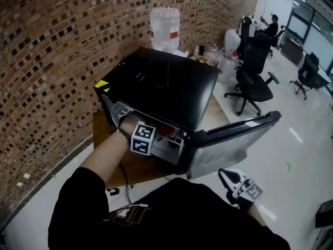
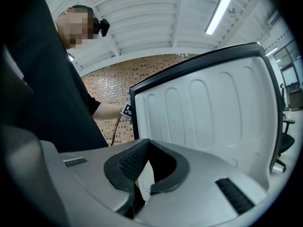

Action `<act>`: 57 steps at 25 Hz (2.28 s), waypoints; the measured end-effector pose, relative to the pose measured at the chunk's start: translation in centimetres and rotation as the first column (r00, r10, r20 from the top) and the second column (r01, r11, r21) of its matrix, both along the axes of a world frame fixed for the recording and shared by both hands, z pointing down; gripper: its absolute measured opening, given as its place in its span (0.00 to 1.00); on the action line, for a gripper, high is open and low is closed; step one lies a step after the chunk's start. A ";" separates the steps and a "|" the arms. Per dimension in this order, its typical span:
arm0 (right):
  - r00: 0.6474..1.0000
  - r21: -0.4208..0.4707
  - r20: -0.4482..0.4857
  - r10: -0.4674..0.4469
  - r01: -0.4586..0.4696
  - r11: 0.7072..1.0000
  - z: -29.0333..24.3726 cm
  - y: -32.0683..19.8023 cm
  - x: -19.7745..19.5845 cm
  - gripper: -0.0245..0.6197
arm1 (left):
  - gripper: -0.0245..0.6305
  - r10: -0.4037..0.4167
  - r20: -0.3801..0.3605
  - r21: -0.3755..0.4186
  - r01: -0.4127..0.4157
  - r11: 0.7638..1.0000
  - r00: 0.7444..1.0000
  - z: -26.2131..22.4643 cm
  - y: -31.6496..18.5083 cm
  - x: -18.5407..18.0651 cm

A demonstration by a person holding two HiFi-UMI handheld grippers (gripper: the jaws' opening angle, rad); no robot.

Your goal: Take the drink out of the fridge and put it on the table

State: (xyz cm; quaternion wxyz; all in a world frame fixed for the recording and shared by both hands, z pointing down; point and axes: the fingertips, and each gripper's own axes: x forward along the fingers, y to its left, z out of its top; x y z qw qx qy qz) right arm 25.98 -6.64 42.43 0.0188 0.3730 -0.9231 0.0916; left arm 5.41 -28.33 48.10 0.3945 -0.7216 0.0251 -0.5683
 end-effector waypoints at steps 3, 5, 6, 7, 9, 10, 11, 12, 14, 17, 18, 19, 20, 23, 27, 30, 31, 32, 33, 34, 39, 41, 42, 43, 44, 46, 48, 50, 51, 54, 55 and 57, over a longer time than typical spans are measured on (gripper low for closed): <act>1.000 -0.003 0.002 0.028 -0.028 1.000 0.2 0.4 0.9 0.06 | 0.61 0.026 0.092 -0.029 -0.023 0.999 0.995 0.6 -0.5 0.2; 0.999 -0.006 0.005 0.043 -0.043 0.999 0.2 0.5 1.4 0.06 | 0.61 0.028 0.145 -0.045 -0.022 0.999 0.989 0.9 -1.0 0.2; 0.999 -0.006 0.006 0.048 -0.048 0.999 0.3 0.5 1.6 0.06 | 0.61 0.028 0.169 -0.054 -0.019 0.998 0.985 1.1 -1.3 0.1; 0.999 -0.006 0.005 0.052 -0.052 0.999 0.4 0.6 1.8 0.06 | 0.61 0.028 0.186 -0.063 -0.016 0.998 0.982 1.3 -1.5 0.0; 0.998 -0.007 0.001 0.057 -0.057 0.998 0.6 0.6 2.1 0.06 | 0.61 0.028 0.203 -0.078 -0.013 0.997 0.979 1.6 -1.7 0.1; 0.998 -0.008 0.001 0.059 -0.059 0.998 0.6 0.6 2.2 0.06 | 0.62 0.029 0.209 -0.078 -0.013 0.997 0.978 1.6 -1.8 0.3; 0.998 -0.010 0.002 0.061 -0.061 0.998 0.6 0.6 2.2 0.06 | 0.62 0.029 0.215 -0.077 -0.013 0.997 0.976 1.4 -1.9 0.5; 0.998 -0.011 0.004 0.062 -0.062 0.998 0.6 0.6 2.2 0.06 | 0.63 0.029 0.223 -0.079 -0.012 0.997 0.974 1.4 -1.9 0.7; 0.998 -0.012 0.003 0.060 -0.060 0.998 0.5 0.4 2.2 0.06 | 0.63 0.031 0.244 -0.087 -0.010 0.996 0.969 1.5 -2.0 0.8; 0.999 -0.011 0.000 0.050 -0.050 0.999 0.5 0.2 1.9 0.06 | 0.59 0.053 0.289 -0.103 -0.024 0.994 0.956 1.9 -1.5 0.5; 0.999 -0.008 0.000 0.045 -0.045 0.999 0.4 0.1 1.7 0.06 | 0.55 0.059 0.298 -0.104 -0.029 0.994 0.953 2.0 -1.3 0.4; 0.999 -0.006 0.002 0.040 -0.040 0.999 0.3 0.0 1.6 0.06 | 0.55 0.060 0.297 -0.099 -0.031 0.995 0.953 2.0 -1.1 0.2; 0.999 -0.004 0.005 0.037 -0.037 0.999 0.3 0.0 1.5 0.06 | 0.55 0.055 0.286 -0.093 -0.030 0.995 0.957 1.9 -1.0 0.0; 1.000 -0.004 0.008 0.029 -0.029 1.000 0.1 -0.1 1.4 0.06 | 0.55 0.039 0.225 -0.101 -0.016 0.995 0.974 2.0 -0.4 -0.5; 1.000 -0.002 0.007 0.003 -0.003 1.000 -0.3 -0.6 1.0 0.06 | 0.55 -0.010 0.079 -0.111 0.019 0.994 0.997 0.7 0.8 -0.9; 0.999 0.012 0.012 -0.047 0.047 0.999 -1.3 -1.1 -0.6 0.06 | 0.55 -0.075 -0.063 -0.145 0.065 0.987 0.995 -0.9 2.2 -1.7; 0.997 0.018 0.012 -0.073 0.073 0.997 -1.6 -1.3 -1.4 0.06 | 0.55 -0.096 -0.110 -0.167 0.076 0.983 0.989 -1.4 3.0 -2.0; 0.995 0.022 0.011 -0.103 0.103 0.994 -1.9 -1.4 -2.4 0.06 | 0.55 -0.117 -0.157 -0.192 0.085 0.978 0.981 -1.7 3.8 -2.4; 0.991 0.024 0.010 -0.137 0.136 0.990 -2.2 -1.5 -3.5 0.06 | 0.55 -0.139 -0.205 -0.215 0.094 0.972 0.969 -2.1 4.7 -2.8; 0.985 0.025 0.007 -0.172 0.172 0.985 -2.3 -1.6 -4.7 0.06 | 0.55 -0.162 -0.253 -0.236 0.102 0.966 0.954 -2.3 5.6 -3.2; 0.924 -0.006 0.013 -0.381 0.381 0.924 -2.3 -1.8 -12.0 0.06 | 0.54 -0.322 -0.479 -0.353 0.156 0.922 0.817 -2.4 9.5 -6.6; 0.882 -0.017 0.036 -0.470 0.471 0.882 -2.1 -1.7 -15.3 0.06 | 0.54 -0.402 -0.539 -0.419 0.178 0.890 0.740 -1.3 10.8 -8.4; 0.857 -0.023 0.044 -0.513 0.514 0.858 -1.8 -1.5 -17.1 0.06 | 0.54 -0.440 -0.561 -0.450 0.187 0.873 0.701 -0.4 11.5 -9.4; 0.833 -0.029 0.049 -0.552 0.553 0.833 -1.2 -1.1 -19.1 0.06 | 0.54 -0.475 -0.578 -0.478 0.197 0.856 0.664 0.7 12.2 -10.6; 0.810 -0.037 0.048 -0.585 0.587 0.809 -0.3 -0.5 -21.3 0.06 | 0.54 -0.507 -0.591 -0.501 0.206 0.840 0.628 2.1 13.1 -12.0; 0.778 -0.054 0.035 -0.628 0.629 0.776 2.4 1.0 -26.1 0.06 | 0.54 -0.557 -0.609 -0.538 0.222 0.813 0.564 5.7 15.6 -15.5; 0.766 -0.070 0.015 -0.642 0.642 0.764 5.6 1.9 -30.8 0.06 | 0.54 -0.599 -0.625 -0.572 0.228 0.788 0.501 9.2 17.5 -19.2; 0.762 -0.095 -0.009 -0.648 0.644 0.759 8.5 1.7 -34.1 0.06 | 0.54 -0.639 -0.638 -0.604 0.234 0.762 0.429 11.8 18.0 -21.9; 0.759 -0.113 -0.016 -0.651 0.646 0.755 9.6 1.4 -35.2 0.06 | 0.54 -0.656 -0.646 -0.618 0.237 0.750 0.390 12.7 18.0 -22.9; 0.755 -0.169 -0.027 -0.655 0.643 0.747 12.6 0.4 -37.6 0.06 | 0.54 -0.683 -0.678 -0.637 0.248 0.730 0.272 14.5 17.1 -25.7; 0.754 -0.183 -0.037 -0.656 0.640 0.746 13.6 0.0 -38.1 0.06 | 0.54 -0.683 -0.691 -0.635 0.253 0.730 0.235 15.1 16.6 -26.7; 0.754 -0.206 -0.053 -0.655 0.634 0.746 15.4 -0.7 -38.9 0.06 | 0.54 -0.677 -0.716 -0.629 0.265 0.731 0.169 16.1 15.6 -28.5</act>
